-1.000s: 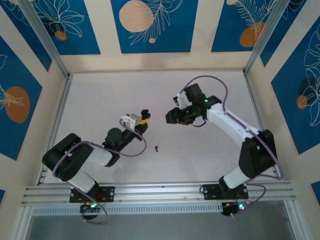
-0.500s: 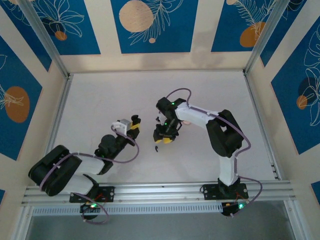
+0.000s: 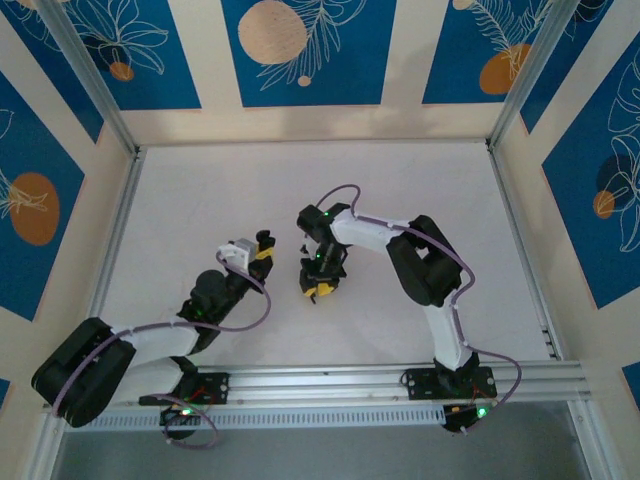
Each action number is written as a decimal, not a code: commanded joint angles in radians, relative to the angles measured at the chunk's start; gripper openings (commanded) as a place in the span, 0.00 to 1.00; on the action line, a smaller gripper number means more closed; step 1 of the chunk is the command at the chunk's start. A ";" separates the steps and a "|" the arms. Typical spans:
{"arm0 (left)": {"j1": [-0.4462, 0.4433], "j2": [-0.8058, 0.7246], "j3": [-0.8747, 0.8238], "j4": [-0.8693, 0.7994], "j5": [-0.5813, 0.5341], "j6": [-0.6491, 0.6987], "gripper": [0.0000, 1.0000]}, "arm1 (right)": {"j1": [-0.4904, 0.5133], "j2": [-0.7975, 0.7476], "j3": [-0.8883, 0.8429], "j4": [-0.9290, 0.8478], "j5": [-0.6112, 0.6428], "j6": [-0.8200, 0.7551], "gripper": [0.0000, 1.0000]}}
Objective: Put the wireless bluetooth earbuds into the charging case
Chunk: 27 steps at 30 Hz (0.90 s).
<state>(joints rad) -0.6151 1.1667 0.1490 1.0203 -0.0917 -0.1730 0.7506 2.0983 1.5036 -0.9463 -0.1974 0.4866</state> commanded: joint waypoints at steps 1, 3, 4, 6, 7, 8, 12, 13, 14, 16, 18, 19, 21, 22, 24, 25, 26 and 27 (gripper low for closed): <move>0.011 -0.017 -0.011 -0.023 -0.017 0.023 0.11 | 0.012 0.025 0.022 -0.041 0.006 -0.004 0.33; 0.011 -0.019 -0.011 -0.024 -0.016 0.024 0.11 | 0.013 0.032 0.021 -0.034 0.002 -0.003 0.31; 0.011 -0.019 -0.011 -0.023 -0.016 0.023 0.11 | 0.015 0.033 0.021 -0.030 0.000 -0.002 0.30; 0.012 -0.019 -0.010 -0.024 -0.014 0.023 0.11 | 0.016 0.038 0.021 -0.022 0.000 0.000 0.29; 0.011 -0.019 -0.010 -0.022 -0.014 0.024 0.11 | 0.016 0.042 0.020 -0.017 -0.001 0.002 0.29; 0.012 -0.020 -0.010 -0.023 -0.011 0.024 0.11 | 0.017 0.044 0.019 -0.012 0.000 0.003 0.29; 0.011 -0.019 -0.010 -0.024 -0.007 0.027 0.11 | 0.017 0.052 0.010 0.010 0.000 0.007 0.26; 0.011 -0.020 -0.009 -0.024 -0.006 0.027 0.11 | 0.016 0.052 0.010 0.017 0.002 0.009 0.26; 0.011 -0.019 -0.009 -0.025 -0.005 0.028 0.11 | 0.015 0.052 0.012 0.021 0.003 0.011 0.25; 0.012 -0.019 -0.005 -0.026 -0.003 0.030 0.11 | 0.011 0.052 0.012 0.032 0.003 0.012 0.24; 0.011 -0.018 -0.002 -0.031 0.001 0.031 0.11 | 0.007 0.051 0.015 0.040 0.003 0.012 0.23; 0.011 -0.018 -0.001 -0.032 0.004 0.032 0.11 | 0.005 0.051 0.017 0.045 0.003 0.013 0.23; 0.012 -0.016 0.000 -0.034 0.007 0.032 0.11 | 0.001 0.047 0.017 0.054 0.000 0.012 0.20; 0.012 -0.016 0.002 -0.036 0.009 0.030 0.11 | -0.001 0.045 0.015 0.057 0.000 0.014 0.19; 0.012 -0.016 0.004 -0.038 0.011 0.033 0.11 | -0.006 0.042 0.015 0.062 -0.006 0.016 0.19; 0.012 -0.016 0.004 -0.039 0.013 0.033 0.11 | -0.008 0.042 0.016 0.062 -0.009 0.015 0.19; 0.011 -0.017 0.003 -0.039 0.014 0.033 0.11 | -0.010 0.042 0.016 0.063 -0.008 0.015 0.20; 0.011 -0.016 0.005 -0.039 0.015 0.033 0.11 | -0.008 0.039 0.017 0.062 -0.004 0.016 0.22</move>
<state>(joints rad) -0.6147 1.1637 0.1486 0.9760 -0.0902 -0.1543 0.7467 2.1174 1.5040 -0.9417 -0.1940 0.4938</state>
